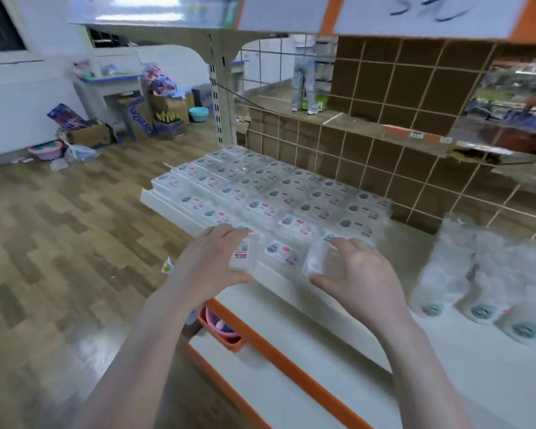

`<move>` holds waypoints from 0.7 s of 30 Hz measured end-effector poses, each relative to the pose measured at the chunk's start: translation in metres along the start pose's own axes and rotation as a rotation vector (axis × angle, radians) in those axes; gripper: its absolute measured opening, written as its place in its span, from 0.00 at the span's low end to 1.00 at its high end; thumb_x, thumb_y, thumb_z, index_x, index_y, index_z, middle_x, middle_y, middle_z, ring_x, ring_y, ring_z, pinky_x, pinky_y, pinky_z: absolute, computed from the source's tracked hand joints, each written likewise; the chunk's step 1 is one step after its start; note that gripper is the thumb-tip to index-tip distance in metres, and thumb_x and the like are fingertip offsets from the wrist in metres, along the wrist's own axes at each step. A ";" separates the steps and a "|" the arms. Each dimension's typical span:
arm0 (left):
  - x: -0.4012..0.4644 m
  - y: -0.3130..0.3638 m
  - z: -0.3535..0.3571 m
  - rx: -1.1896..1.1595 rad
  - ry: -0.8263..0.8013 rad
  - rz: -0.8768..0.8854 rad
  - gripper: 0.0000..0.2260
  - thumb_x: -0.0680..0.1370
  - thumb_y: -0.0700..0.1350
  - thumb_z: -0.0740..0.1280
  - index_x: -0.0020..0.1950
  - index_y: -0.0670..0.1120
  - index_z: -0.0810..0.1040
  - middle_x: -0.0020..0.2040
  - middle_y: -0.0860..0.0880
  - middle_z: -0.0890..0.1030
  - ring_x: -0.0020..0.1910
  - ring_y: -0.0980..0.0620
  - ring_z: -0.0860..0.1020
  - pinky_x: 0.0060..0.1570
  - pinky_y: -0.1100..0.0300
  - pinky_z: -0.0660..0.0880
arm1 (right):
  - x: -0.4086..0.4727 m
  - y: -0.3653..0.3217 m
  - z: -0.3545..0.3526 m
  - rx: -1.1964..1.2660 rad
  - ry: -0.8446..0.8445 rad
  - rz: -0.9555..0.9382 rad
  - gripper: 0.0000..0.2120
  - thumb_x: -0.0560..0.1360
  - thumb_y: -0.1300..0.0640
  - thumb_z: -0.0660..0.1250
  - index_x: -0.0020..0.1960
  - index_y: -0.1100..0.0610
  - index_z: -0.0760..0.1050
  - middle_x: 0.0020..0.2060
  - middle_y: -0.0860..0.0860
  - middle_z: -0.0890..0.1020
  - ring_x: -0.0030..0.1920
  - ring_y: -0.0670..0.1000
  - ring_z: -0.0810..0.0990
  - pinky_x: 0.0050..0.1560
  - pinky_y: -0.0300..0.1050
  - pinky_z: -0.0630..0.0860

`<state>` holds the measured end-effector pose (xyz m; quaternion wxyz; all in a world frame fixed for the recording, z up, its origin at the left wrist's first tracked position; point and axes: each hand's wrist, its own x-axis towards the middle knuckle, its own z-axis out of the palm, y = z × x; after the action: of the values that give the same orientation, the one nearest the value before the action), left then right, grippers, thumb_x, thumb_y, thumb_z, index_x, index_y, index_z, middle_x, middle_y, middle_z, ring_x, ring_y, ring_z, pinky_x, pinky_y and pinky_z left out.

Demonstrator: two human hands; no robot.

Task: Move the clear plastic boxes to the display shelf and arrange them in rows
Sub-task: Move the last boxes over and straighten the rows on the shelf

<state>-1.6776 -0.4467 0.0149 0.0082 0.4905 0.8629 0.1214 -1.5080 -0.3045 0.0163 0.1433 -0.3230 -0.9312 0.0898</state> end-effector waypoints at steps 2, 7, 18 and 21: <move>0.015 -0.031 -0.001 0.006 -0.006 0.034 0.36 0.73 0.58 0.69 0.76 0.52 0.57 0.73 0.52 0.62 0.71 0.54 0.61 0.64 0.62 0.61 | 0.018 -0.022 0.009 -0.011 0.005 0.038 0.28 0.71 0.40 0.65 0.65 0.53 0.69 0.61 0.51 0.74 0.62 0.53 0.71 0.59 0.43 0.65; 0.060 -0.124 -0.010 0.037 -0.036 0.142 0.36 0.73 0.59 0.68 0.76 0.52 0.55 0.73 0.52 0.61 0.71 0.54 0.61 0.64 0.62 0.63 | 0.070 -0.094 0.039 0.017 0.019 0.203 0.29 0.71 0.41 0.68 0.66 0.55 0.69 0.63 0.52 0.74 0.62 0.54 0.71 0.59 0.44 0.66; 0.136 -0.223 -0.020 0.007 -0.055 0.437 0.36 0.72 0.58 0.69 0.75 0.51 0.58 0.68 0.52 0.66 0.67 0.51 0.64 0.65 0.61 0.61 | 0.138 -0.187 0.075 0.025 0.050 0.441 0.27 0.67 0.43 0.66 0.60 0.58 0.75 0.57 0.56 0.77 0.57 0.58 0.74 0.54 0.49 0.71; 0.146 -0.218 -0.016 0.006 -0.043 0.505 0.36 0.72 0.60 0.68 0.75 0.51 0.58 0.69 0.52 0.66 0.68 0.51 0.64 0.66 0.58 0.62 | 0.142 -0.188 0.077 -0.024 0.011 0.452 0.29 0.69 0.38 0.59 0.61 0.55 0.75 0.59 0.54 0.76 0.59 0.57 0.73 0.55 0.47 0.69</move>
<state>-1.9396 -0.4325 -0.0018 -0.0057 0.6930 0.7130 0.1065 -1.7474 -0.3669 0.0225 0.1206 -0.5258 -0.8352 0.1071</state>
